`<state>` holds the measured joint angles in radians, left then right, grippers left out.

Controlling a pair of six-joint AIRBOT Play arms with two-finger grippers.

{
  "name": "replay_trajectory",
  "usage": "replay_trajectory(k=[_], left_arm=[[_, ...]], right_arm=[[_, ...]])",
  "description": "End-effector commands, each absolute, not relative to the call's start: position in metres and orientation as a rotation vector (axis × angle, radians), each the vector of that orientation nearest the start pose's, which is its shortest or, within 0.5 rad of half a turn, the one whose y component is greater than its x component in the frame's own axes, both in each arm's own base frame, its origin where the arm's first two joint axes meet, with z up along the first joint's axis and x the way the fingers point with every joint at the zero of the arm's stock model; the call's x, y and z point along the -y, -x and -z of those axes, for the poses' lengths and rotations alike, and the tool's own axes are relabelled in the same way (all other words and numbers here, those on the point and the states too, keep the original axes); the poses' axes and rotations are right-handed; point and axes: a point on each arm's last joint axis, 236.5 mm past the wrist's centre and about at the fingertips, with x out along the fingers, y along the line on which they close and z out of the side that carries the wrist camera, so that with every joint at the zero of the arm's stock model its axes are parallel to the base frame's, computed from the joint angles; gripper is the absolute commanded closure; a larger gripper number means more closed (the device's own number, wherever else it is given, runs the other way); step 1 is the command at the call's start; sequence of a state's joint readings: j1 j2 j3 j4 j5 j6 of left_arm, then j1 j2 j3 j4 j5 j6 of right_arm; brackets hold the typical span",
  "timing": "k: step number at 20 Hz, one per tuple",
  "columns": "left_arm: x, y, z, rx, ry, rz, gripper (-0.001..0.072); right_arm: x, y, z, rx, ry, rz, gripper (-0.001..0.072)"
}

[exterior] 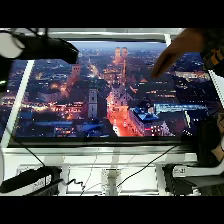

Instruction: Fold the clothes and pants, and hang the long-sleeved shirts on hangers.

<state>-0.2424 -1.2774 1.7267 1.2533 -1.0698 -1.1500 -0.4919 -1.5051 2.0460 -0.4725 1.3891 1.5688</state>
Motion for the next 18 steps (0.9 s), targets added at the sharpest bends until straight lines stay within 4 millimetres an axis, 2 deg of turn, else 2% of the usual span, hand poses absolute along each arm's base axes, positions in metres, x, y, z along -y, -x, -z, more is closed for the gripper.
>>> replay_trajectory(k=[1,3,5,8,10,12,16,18], left_arm=[[0.134,-0.418,-0.31,-0.47,-0.295,0.465,0.0692],[0.131,-0.41,-0.321,-0.444,-0.295,0.458,0.0691],[0.131,-0.41,-0.321,-0.448,-0.296,0.46,0.0691],[0.132,-0.411,-0.312,-0.476,-0.298,0.466,0.0691],[0.134,-0.411,-0.308,-0.49,-0.293,0.477,0.0691],[0.135,-0.41,-0.305,-0.5,-0.293,0.481,0.0691],[0.135,-0.41,-0.306,-0.499,-0.294,0.481,0.0691],[0.135,-0.41,-0.306,-0.499,-0.294,0.481,0.0691]], right_arm=[[0.125,-0.408,-0.383,-0.391,-0.78,-0.017,0.0695],[0.178,-0.359,-0.382,-0.373,-0.774,0.256,0.0695],[0.212,-0.304,-0.356,-0.446,-0.839,0.51,0.0695],[0.23,-0.239,-0.315,-0.616,-0.893,0.727,0.0695],[0.247,-0.202,-0.302,-0.669,-0.889,0.867,0.0695],[0.258,-0.181,-0.299,-0.694,-0.846,0.931,0.0695],[0.263,-0.17,-0.3,-0.693,-0.829,0.974,0.0695],[0.27,-0.158,-0.299,-0.699,-0.816,1.04,0.0695]])
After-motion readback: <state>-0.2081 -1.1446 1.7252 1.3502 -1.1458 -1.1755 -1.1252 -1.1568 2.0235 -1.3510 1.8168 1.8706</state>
